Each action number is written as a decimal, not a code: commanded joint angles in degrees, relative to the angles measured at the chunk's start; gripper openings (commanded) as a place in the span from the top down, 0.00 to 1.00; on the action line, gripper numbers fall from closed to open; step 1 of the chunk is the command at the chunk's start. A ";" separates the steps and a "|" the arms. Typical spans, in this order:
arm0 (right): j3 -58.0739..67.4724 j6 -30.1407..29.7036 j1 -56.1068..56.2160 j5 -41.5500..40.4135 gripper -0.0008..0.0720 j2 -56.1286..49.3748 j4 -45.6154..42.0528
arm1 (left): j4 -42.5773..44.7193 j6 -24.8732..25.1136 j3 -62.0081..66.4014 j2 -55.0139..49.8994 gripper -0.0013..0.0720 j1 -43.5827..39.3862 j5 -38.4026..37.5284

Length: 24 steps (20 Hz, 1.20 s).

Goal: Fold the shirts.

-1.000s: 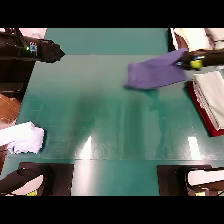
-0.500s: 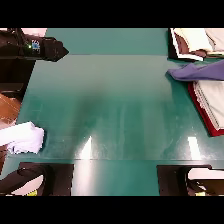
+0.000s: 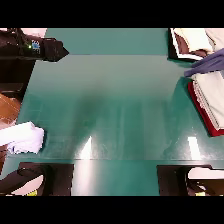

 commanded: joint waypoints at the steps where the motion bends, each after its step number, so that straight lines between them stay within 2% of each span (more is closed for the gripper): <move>1: 6.10 -0.44 -1.18 5.97 0.96 0.00 0.33 | 0.02 0.02 0.00 -0.02 0.94 -0.02 -0.22; 5: 7.28 -0.33 -3.43 13.03 0.96 1.86 -3.02 | 0.02 0.17 0.00 -0.02 0.94 -0.02 -0.57; 8: 7.21 0.46 -4.15 20.44 0.96 2.99 -14.95 | 0.07 0.20 0.00 -0.02 0.94 -0.02 -1.25; 10: 6.67 3.74 -4.15 23.17 0.96 3.28 -22.73 | 0.04 0.20 0.00 -0.02 0.94 0.00 -1.27; 17: -14.34 5.92 -4.15 24.50 0.96 11.17 -39.98 | 0.07 0.87 0.00 -0.02 0.94 0.00 -1.90; 19: -19.06 6.58 -4.81 24.46 0.95 13.18 -42.36 | 0.07 1.70 0.00 -0.02 0.94 0.00 -1.90; 20: -20.92 7.17 -5.66 24.48 0.87 13.92 -42.42 | 0.07 1.68 0.00 -0.02 0.94 -0.02 -1.90; 21: -22.43 8.55 -6.78 24.52 0.63 14.58 -42.86 | 0.07 1.70 0.00 -0.02 0.94 -0.02 -1.90; 22: -23.50 9.84 -8.33 24.63 0.32 15.10 -42.71 | 0.07 1.68 0.00 -0.02 0.94 0.00 -1.90; 23: -23.69 10.29 -9.81 25.42 0.08 15.41 -42.69 | 0.07 1.68 0.00 -0.02 0.94 0.00 -1.88; 24: -23.65 10.62 -11.06 25.79 0.06 15.98 -42.45 | 0.07 1.68 0.00 -0.02 0.94 0.00 -1.90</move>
